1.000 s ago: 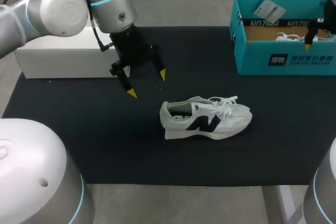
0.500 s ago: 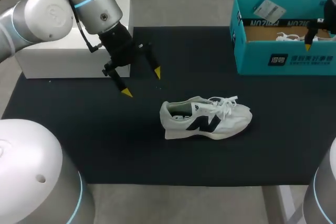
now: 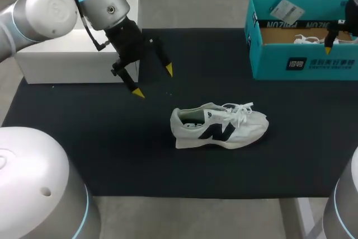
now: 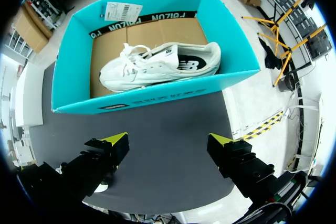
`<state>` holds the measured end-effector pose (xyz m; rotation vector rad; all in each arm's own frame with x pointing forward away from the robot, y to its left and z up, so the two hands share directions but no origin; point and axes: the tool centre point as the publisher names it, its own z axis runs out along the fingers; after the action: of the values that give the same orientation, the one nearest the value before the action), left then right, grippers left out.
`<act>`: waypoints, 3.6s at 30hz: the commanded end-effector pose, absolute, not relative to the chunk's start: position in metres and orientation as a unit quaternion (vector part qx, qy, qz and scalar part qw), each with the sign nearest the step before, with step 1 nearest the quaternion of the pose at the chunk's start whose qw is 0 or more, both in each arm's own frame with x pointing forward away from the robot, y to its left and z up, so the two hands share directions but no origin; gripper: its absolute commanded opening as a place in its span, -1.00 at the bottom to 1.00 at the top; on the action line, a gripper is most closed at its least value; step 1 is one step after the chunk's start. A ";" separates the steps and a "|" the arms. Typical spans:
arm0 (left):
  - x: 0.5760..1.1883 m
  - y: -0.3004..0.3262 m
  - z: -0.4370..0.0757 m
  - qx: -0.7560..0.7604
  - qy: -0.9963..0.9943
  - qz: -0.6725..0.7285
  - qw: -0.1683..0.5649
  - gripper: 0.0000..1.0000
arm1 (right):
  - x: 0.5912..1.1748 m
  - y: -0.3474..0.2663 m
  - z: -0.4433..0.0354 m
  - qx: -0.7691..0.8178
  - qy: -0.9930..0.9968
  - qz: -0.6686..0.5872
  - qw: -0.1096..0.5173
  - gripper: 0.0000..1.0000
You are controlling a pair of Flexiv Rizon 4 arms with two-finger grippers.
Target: Take the shoe out of the shoebox, open the shoe tongue, remove and reinsert the insole, then place the shoe into the shoebox
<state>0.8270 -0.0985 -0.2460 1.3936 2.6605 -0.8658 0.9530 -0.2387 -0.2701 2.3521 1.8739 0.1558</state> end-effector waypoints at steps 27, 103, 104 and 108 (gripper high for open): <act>0.817 -0.080 -0.281 -0.076 0.851 -0.517 0.042 1.00 | 0.953 -0.238 -0.270 0.780 0.621 0.052 0.065 1.00; 0.802 -0.165 -0.435 -0.030 0.911 -0.412 0.005 0.87 | 0.953 -0.238 -0.270 0.780 0.621 0.052 0.065 1.00; 0.802 -0.166 -0.436 -0.030 0.911 -0.411 0.005 0.53 | 0.953 -0.238 -0.270 0.780 0.621 0.052 0.065 1.00; 0.803 -0.164 -0.435 -0.028 0.911 -0.412 0.010 -0.93 | 0.953 -0.238 -0.270 0.780 0.621 0.052 0.065 1.00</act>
<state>0.8028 -0.1627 -0.4319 -0.0853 2.8494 -1.2878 0.9530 -0.2386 -0.2701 2.3519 1.8741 0.1557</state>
